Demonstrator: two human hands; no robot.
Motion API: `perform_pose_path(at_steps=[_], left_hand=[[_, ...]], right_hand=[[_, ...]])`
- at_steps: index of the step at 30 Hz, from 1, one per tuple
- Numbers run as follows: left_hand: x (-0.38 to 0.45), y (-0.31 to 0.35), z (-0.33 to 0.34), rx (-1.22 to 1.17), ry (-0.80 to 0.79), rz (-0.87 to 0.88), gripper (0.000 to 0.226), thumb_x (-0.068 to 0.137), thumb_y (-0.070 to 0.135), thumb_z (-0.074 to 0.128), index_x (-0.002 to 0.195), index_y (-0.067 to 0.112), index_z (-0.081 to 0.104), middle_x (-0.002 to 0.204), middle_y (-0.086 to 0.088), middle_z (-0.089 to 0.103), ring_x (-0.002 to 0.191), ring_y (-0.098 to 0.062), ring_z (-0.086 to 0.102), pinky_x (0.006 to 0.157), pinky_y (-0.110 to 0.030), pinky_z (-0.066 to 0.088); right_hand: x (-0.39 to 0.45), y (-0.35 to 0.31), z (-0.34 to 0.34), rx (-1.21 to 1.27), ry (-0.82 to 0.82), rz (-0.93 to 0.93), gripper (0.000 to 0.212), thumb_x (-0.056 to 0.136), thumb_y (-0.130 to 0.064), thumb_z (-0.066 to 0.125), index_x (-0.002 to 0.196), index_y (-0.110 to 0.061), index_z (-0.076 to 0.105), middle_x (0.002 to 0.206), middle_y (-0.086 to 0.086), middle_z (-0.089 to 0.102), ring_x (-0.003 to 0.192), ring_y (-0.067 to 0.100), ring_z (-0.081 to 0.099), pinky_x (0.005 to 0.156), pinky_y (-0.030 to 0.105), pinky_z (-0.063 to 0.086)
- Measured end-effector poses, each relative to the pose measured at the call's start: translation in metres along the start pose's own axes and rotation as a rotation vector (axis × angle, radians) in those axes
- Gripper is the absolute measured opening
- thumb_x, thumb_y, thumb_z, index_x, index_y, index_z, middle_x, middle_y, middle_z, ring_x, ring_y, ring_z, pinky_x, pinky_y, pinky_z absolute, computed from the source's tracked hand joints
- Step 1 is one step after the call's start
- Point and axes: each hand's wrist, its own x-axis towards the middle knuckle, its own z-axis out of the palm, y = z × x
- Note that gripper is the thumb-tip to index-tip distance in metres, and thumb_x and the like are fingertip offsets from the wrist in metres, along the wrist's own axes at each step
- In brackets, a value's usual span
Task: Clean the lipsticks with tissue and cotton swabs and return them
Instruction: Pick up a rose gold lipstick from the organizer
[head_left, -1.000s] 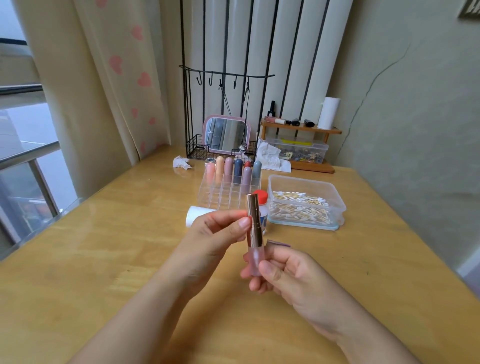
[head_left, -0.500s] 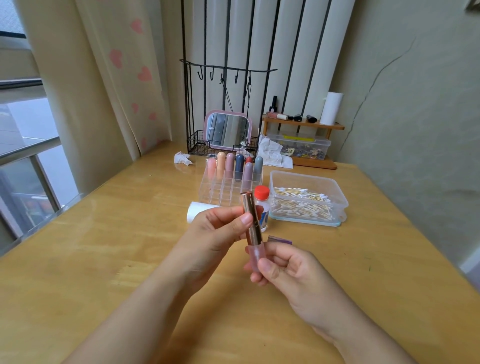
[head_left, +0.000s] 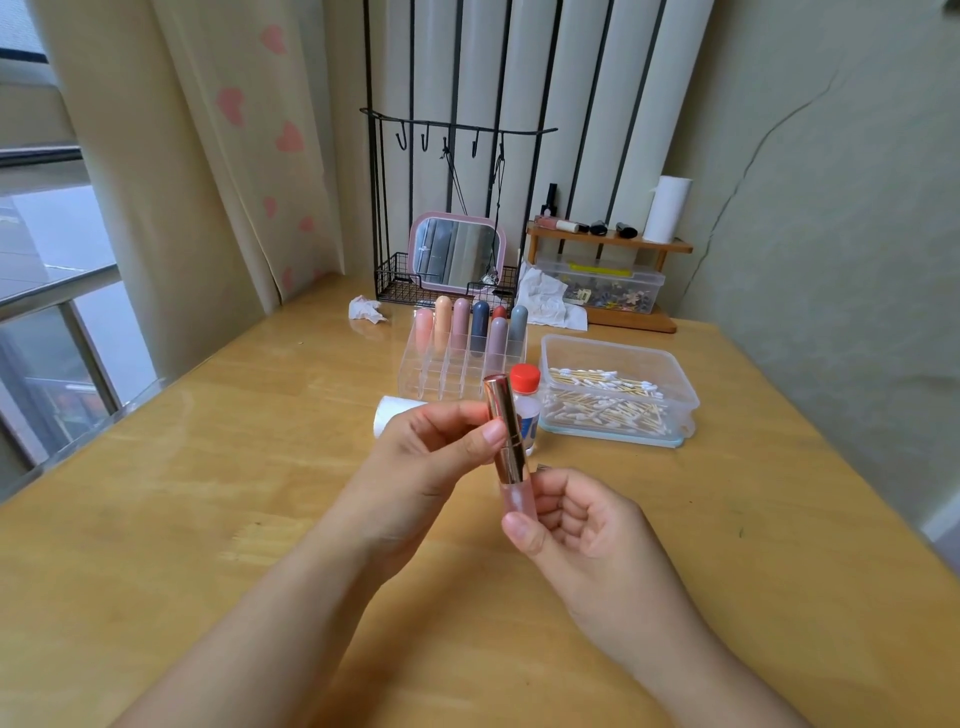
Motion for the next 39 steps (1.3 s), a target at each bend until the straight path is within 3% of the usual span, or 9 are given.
perform_pose_path(at_steps=[6,13,17,21,24,27,31,35,39], left_hand=[[-0.001,0.002,-0.001,-0.071,-0.067,-0.007,0.024,0.066,0.027,0.078,0.086,0.014,0.076,0.087,0.000,0.072,0.085,-0.009,0.063,0.081,-0.018,0.047],[-0.002,0.004,0.002,-0.277,-0.075,-0.059,0.040,0.059,0.029,0.086,0.087,0.003,0.073,0.079,-0.007,0.069,0.063,-0.011,0.062,0.062,-0.018,0.050],[-0.001,0.003,0.002,-0.211,0.001,-0.060,0.008,0.073,0.011,0.074,0.080,0.008,0.075,0.078,-0.006,0.070,0.070,-0.011,0.062,0.064,-0.019,0.051],[-0.001,0.001,0.004,-0.164,-0.014,-0.065,0.011,0.072,0.015,0.075,0.082,0.010,0.076,0.085,-0.007,0.072,0.079,-0.011,0.065,0.075,-0.019,0.050],[-0.002,0.002,0.003,-0.213,-0.076,-0.067,0.037,0.062,0.029,0.084,0.089,0.005,0.074,0.082,-0.006,0.070,0.064,-0.009,0.062,0.063,-0.016,0.049],[-0.005,0.008,0.007,-0.272,-0.092,-0.084,0.032,0.063,0.020,0.077,0.086,-0.001,0.072,0.073,-0.006,0.068,0.055,-0.008,0.061,0.053,-0.013,0.048],[-0.005,0.009,0.009,-0.178,-0.040,-0.118,0.009,0.072,0.001,0.068,0.078,0.005,0.074,0.072,-0.009,0.065,0.052,-0.010,0.056,0.046,-0.018,0.044],[-0.003,0.005,0.008,-0.017,-0.021,-0.054,0.015,0.077,0.021,0.063,0.077,0.009,0.072,0.067,-0.012,0.056,0.060,-0.022,0.048,0.047,-0.026,0.042],[-0.004,0.006,0.009,-0.028,-0.081,-0.077,0.024,0.077,0.023,0.063,0.086,0.001,0.068,0.059,-0.015,0.053,0.043,-0.021,0.042,0.042,-0.027,0.038]], right_hand=[[0.000,-0.005,0.000,0.089,-0.132,0.067,0.022,0.077,-0.020,0.060,0.095,-0.010,0.066,0.075,-0.002,0.068,0.069,0.008,0.059,0.066,0.016,0.047],[0.000,-0.008,0.006,0.869,-0.309,0.408,0.036,0.080,-0.022,0.070,0.104,0.005,0.068,0.067,0.009,0.055,0.055,0.014,0.047,0.055,0.024,0.042],[-0.003,-0.013,0.015,0.603,-0.068,0.377,0.033,0.084,-0.026,0.064,0.105,0.000,0.059,0.072,0.011,0.064,0.058,0.017,0.057,0.054,0.024,0.047],[-0.004,-0.006,0.022,0.439,-0.007,0.246,0.035,0.074,-0.028,0.063,0.096,-0.003,0.054,0.065,0.000,0.058,0.056,0.011,0.051,0.054,0.021,0.044],[-0.006,-0.004,0.023,0.863,-0.163,0.362,0.042,0.068,-0.028,0.081,0.092,0.000,0.063,0.063,0.006,0.051,0.052,0.014,0.046,0.050,0.023,0.043],[-0.007,0.000,0.016,1.026,-0.408,0.392,0.034,0.084,-0.037,0.068,0.095,-0.005,0.066,0.064,0.004,0.052,0.054,0.013,0.048,0.056,0.024,0.043],[-0.005,-0.004,0.016,0.705,-0.250,0.359,0.044,0.084,-0.038,0.052,0.101,0.000,0.064,0.073,0.011,0.064,0.059,0.017,0.057,0.057,0.026,0.047],[-0.003,0.001,0.016,0.187,-0.014,0.113,0.031,0.077,-0.031,0.059,0.094,-0.006,0.057,0.070,0.000,0.066,0.063,0.009,0.058,0.060,0.020,0.047],[-0.004,0.005,0.015,0.242,-0.063,0.122,0.031,0.082,-0.035,0.058,0.094,-0.006,0.060,0.072,0.002,0.067,0.066,0.010,0.057,0.063,0.021,0.046]])
